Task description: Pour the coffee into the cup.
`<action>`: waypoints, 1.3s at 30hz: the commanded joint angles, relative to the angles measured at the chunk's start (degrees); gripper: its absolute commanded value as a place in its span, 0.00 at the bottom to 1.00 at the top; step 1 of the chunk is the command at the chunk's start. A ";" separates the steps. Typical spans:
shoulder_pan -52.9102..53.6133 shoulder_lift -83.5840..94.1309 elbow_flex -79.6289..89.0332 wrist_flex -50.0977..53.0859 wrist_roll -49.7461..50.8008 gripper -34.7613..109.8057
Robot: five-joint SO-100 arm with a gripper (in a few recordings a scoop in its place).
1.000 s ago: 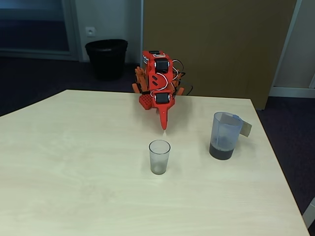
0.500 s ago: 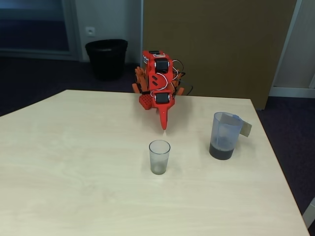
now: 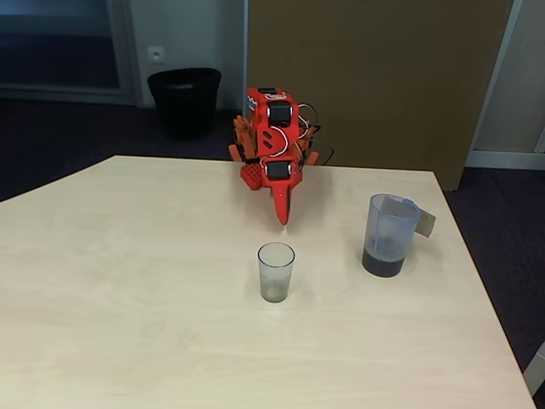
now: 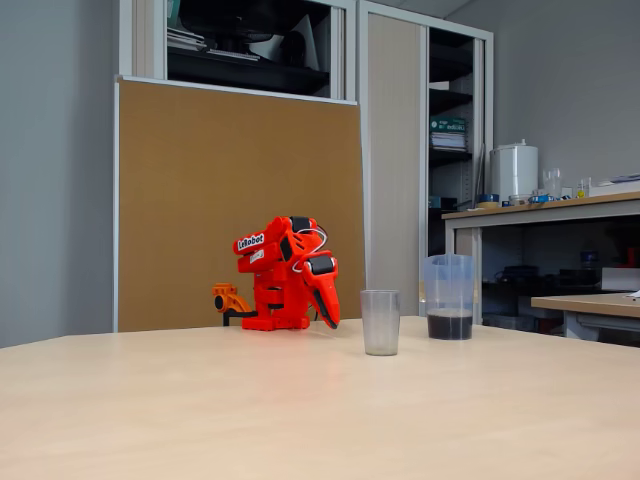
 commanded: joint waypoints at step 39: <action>-45.26 4.13 0.09 -22.85 83.67 0.24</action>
